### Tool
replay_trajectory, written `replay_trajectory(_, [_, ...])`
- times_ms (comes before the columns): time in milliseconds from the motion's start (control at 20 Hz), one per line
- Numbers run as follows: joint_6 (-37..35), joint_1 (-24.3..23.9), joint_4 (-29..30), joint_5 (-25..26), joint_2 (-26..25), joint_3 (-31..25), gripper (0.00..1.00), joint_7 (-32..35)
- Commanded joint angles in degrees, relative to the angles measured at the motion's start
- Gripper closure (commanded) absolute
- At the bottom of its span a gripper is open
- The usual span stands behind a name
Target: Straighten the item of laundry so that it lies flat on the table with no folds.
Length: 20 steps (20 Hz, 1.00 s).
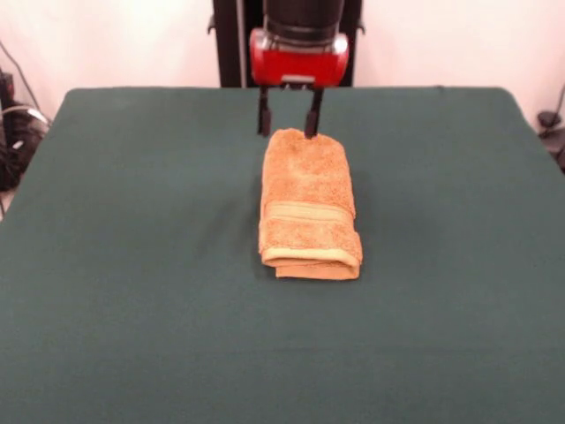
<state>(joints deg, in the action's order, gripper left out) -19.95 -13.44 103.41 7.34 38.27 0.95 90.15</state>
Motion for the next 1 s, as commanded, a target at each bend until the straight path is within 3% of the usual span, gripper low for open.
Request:
replay_trajectory(50, [-9.41,0.25,-11.62,1.15,-5.21,-6.23,0.0,-0.45])
replay_trajectory(400, [-9.48,-2.65,-14.75,2.26,-7.2,-10.43,0.0,-4.21])
replay_trajectory(600, [-10.58,-2.78,-17.45,1.81,-8.31,-10.77,0.0,-3.22])
replay_trajectory(1000, [-15.82,-5.81,-27.46,2.13,-15.91,-17.01,0.0,-9.52])
